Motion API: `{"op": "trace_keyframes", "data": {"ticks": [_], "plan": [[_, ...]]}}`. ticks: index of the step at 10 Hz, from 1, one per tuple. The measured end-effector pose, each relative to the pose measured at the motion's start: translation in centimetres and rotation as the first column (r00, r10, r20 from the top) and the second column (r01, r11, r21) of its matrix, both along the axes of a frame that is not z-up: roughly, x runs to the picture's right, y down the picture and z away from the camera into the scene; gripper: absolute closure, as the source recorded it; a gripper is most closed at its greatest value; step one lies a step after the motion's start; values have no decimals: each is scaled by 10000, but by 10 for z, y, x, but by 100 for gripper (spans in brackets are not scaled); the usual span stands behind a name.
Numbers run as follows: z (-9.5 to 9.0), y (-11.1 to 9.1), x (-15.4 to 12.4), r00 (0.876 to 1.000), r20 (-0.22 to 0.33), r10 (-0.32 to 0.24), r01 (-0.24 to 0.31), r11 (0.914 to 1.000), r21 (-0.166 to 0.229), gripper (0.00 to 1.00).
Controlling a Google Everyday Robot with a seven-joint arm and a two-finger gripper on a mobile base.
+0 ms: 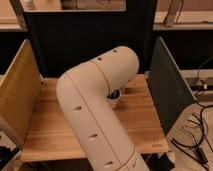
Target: Drag the ceramic bowl in a circle
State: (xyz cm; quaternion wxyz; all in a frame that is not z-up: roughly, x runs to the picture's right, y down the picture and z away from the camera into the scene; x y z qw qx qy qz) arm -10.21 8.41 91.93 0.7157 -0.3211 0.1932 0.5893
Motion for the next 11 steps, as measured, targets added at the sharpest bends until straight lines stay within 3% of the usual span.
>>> {"op": "trace_keyframes", "data": {"ticks": [5,7,9,11], "plan": [[0,0,1,10000,-12,-3,3,10000,-10,69],[0,1,0,10000,-5,-26,26,10000,2,93],[-4,-4,0,9997,9,-243,243,9994,238,100],[-17,-10,-8,9978,238,-612,595,9961,651,100]]}}
